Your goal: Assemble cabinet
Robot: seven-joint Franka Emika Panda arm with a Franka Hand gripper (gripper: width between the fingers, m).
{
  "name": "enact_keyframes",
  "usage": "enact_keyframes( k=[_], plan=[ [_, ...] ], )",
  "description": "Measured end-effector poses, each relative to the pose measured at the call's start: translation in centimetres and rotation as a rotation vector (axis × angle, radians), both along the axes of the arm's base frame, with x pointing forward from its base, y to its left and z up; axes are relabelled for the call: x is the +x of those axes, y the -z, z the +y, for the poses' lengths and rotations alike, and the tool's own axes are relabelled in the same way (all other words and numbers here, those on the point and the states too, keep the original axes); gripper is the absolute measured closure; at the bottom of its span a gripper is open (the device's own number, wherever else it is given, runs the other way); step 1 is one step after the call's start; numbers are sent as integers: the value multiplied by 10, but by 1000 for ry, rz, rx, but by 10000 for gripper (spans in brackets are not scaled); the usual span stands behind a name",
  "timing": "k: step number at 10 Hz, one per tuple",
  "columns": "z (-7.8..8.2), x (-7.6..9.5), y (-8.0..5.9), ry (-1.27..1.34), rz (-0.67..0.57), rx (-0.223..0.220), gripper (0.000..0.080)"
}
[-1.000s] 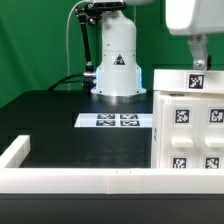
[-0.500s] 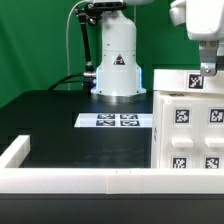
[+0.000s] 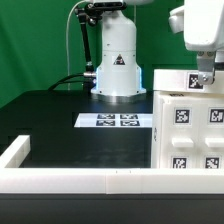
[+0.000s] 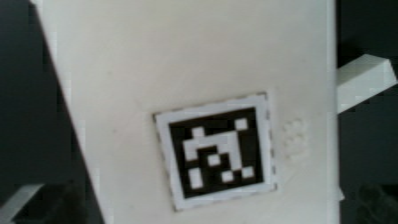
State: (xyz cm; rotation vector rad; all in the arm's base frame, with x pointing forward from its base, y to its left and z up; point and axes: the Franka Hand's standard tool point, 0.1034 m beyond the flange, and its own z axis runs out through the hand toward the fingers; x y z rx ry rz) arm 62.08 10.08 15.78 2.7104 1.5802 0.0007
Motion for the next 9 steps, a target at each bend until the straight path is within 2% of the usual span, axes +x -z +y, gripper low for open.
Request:
enact_keyframes(
  k=[2, 6, 9],
  plan=[
    [-1, 0, 0, 5, 0, 0, 241],
    [-3, 0, 0, 55, 0, 0, 238],
    [-3, 0, 1, 379, 0, 2, 236]
  ],
)
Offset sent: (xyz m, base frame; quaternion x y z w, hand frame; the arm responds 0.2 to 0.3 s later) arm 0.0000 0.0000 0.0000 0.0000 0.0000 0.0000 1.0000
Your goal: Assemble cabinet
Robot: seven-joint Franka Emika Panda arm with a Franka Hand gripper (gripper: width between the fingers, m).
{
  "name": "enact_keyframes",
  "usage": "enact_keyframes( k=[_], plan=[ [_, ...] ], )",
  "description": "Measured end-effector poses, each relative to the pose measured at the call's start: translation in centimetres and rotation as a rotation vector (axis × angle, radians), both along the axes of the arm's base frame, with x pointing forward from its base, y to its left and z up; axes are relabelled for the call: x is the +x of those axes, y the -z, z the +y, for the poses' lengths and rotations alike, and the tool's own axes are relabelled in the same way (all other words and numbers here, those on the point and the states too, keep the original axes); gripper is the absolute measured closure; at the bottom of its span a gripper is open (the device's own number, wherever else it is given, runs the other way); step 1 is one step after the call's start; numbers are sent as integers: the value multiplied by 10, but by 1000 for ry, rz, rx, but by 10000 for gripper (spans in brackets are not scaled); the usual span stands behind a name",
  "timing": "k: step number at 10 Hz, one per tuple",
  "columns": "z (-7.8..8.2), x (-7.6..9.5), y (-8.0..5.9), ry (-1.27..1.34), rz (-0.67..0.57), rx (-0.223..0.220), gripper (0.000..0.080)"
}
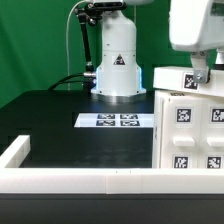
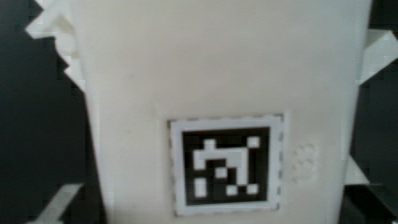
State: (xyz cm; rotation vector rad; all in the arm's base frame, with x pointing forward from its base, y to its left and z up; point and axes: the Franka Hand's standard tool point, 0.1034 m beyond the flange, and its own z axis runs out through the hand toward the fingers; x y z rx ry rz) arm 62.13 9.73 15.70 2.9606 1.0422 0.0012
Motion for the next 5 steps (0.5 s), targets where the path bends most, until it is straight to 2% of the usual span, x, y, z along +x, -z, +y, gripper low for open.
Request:
enact_keyframes(
  k=[5],
  plan=[
    [-7, 2, 1, 416, -7, 2, 236]
  ],
)
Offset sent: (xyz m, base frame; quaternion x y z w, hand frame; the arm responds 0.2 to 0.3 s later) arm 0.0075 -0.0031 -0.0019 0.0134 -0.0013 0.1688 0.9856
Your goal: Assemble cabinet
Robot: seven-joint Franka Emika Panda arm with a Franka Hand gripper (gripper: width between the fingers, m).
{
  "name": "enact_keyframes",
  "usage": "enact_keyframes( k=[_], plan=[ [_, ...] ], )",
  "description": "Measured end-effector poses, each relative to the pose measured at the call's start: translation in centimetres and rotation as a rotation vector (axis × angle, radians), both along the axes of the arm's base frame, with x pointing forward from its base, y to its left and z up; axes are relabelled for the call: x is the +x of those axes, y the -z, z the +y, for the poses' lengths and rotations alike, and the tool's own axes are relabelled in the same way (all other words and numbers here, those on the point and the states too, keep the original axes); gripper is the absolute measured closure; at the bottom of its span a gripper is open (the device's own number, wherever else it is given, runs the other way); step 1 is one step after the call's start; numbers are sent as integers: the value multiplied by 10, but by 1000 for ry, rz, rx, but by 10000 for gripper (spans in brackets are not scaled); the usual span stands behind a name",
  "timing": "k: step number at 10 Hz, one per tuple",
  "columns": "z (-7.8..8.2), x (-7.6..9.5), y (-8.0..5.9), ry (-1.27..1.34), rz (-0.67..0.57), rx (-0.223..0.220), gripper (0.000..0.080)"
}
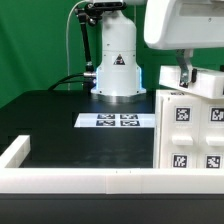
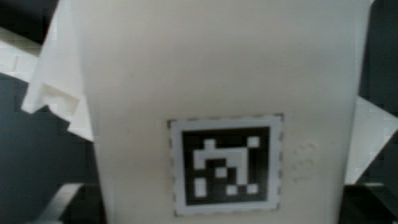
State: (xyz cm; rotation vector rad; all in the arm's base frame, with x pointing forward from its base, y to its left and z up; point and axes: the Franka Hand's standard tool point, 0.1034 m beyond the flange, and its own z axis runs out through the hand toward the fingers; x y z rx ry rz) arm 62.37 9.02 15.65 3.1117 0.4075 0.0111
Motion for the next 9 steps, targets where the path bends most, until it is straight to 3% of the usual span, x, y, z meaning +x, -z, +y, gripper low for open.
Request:
enact_keyframes(
  k=[6, 9],
  plan=[
    [-4, 3, -1, 500, -12, 4, 236],
    [-14, 4, 0, 899, -74, 40, 236]
  ],
)
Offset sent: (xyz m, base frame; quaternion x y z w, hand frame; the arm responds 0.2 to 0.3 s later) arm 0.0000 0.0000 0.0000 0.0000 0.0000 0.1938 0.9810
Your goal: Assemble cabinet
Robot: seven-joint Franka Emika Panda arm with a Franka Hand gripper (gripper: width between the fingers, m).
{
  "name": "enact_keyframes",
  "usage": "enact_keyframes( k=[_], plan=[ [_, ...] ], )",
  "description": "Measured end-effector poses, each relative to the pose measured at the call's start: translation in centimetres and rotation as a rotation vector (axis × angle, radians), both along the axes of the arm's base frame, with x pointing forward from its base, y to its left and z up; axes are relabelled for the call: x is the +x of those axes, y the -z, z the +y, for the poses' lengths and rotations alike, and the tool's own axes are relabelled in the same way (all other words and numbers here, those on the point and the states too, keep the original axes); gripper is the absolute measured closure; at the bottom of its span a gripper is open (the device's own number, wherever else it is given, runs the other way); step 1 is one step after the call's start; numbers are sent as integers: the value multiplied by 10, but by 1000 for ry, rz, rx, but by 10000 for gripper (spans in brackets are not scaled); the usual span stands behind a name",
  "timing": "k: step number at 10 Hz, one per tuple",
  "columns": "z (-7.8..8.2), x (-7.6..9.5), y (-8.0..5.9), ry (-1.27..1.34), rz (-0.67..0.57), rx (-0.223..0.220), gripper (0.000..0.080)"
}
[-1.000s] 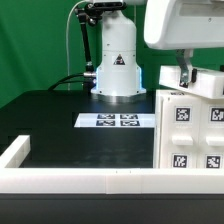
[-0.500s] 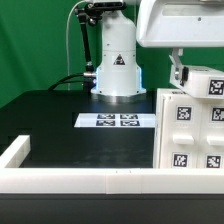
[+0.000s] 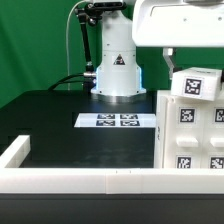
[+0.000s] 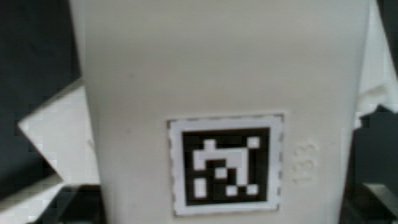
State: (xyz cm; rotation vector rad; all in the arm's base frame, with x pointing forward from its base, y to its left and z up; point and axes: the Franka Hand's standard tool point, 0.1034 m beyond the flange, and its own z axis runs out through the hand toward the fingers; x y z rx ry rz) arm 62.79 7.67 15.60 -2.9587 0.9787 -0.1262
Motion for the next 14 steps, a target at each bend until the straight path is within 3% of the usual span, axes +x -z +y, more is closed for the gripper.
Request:
enact_keyframes(
  k=[9, 11, 14],
  plan=[
    [-8, -3, 1, 906, -11, 99, 236],
    [-6, -12, 2, 1259, -6, 148, 236],
    [-4, -14, 2, 1377, 14, 201, 236]
  ],
)
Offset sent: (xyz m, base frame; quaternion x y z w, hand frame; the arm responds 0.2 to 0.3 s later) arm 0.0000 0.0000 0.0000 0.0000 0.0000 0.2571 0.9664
